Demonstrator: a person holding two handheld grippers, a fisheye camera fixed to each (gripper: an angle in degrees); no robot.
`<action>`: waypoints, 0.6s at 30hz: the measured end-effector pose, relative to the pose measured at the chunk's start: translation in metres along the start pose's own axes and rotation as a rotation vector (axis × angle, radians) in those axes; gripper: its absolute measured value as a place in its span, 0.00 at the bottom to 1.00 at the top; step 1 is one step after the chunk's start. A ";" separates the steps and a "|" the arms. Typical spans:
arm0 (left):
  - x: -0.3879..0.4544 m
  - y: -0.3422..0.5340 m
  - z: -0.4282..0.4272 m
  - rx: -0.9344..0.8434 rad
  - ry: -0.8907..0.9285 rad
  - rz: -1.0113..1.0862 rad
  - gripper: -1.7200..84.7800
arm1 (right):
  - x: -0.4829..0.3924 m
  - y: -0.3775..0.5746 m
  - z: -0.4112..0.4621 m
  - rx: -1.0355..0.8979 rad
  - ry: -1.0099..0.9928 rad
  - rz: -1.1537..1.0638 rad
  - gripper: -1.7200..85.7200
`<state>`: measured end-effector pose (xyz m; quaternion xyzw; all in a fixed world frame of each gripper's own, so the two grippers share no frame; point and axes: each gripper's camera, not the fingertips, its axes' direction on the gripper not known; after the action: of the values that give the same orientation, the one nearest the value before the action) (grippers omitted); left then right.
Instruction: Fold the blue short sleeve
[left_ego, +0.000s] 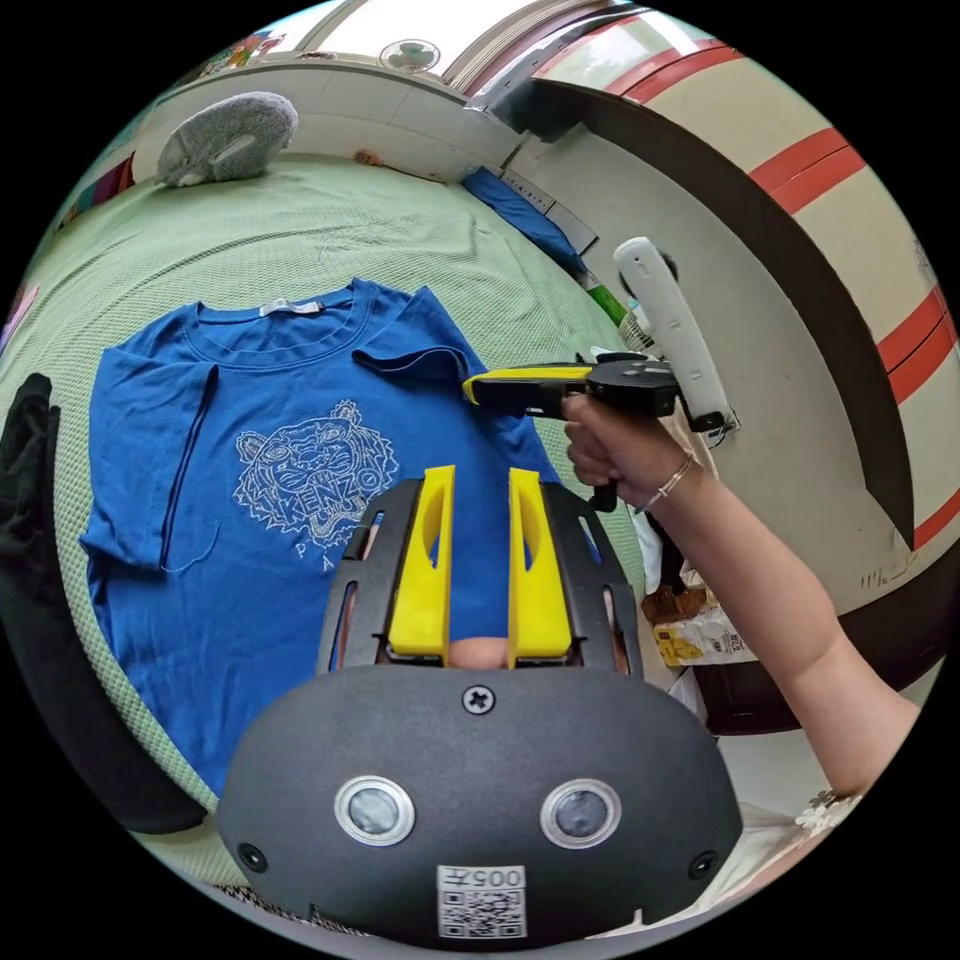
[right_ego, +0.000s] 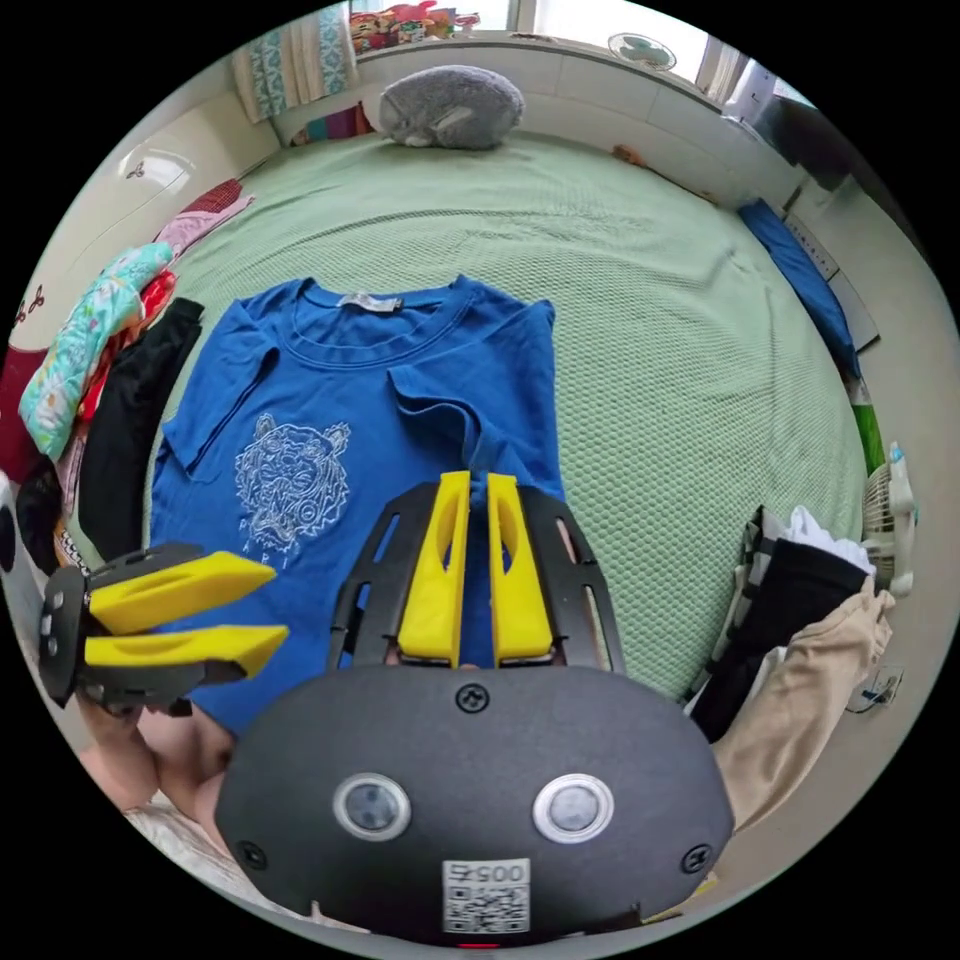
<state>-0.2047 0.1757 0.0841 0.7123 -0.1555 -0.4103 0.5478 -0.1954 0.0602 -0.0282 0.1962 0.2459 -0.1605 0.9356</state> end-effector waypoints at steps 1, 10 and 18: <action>-0.001 0.000 -0.002 -0.005 -0.014 0.003 0.13 | -0.005 0.003 -0.010 0.017 0.007 -0.027 0.06; -0.020 0.002 -0.025 0.017 -0.015 -0.043 0.12 | -0.032 0.006 -0.003 -0.177 0.012 -0.202 0.11; -0.034 0.003 -0.045 0.039 -0.002 -0.074 0.12 | -0.027 -0.048 -0.024 -0.003 -0.022 -0.143 0.13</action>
<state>-0.1911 0.2273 0.1039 0.7279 -0.1375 -0.4277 0.5179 -0.2459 0.0349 -0.0472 0.1750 0.2493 -0.2289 0.9246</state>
